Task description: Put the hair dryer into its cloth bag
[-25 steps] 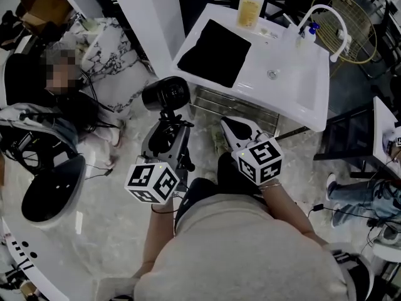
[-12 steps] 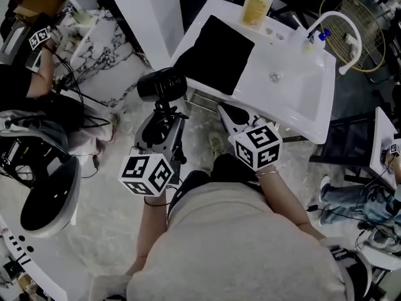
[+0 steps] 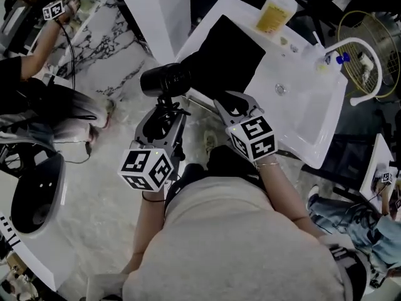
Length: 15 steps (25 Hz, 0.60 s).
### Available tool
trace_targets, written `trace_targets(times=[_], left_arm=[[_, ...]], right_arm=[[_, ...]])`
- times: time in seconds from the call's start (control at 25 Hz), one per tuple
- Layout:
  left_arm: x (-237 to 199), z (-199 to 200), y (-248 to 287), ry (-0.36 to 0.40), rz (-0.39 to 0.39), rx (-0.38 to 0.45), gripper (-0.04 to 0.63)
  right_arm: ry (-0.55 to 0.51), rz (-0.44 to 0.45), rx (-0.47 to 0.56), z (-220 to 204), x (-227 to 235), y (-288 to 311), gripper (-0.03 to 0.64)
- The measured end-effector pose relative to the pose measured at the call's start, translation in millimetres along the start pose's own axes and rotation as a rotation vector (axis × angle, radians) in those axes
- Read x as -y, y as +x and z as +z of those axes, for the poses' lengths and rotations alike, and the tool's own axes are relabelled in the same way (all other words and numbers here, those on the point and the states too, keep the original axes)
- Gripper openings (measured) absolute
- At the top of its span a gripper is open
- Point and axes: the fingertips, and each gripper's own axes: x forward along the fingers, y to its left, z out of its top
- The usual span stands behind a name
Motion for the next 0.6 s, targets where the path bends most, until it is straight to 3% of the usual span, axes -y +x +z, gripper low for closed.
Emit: trace_targets(times=[0.28,0.6], left_arm=[[-13,-11,26,-0.030,0.051,-0.025,0.242],[-27,-31,34,-0.034,0.095,-0.058,0.242]], right_arm=[[-0.094,0.123,-0.202,-38,9,44,0.185],[-0.279,0.189,-0.321,-56,15,69,0.183]])
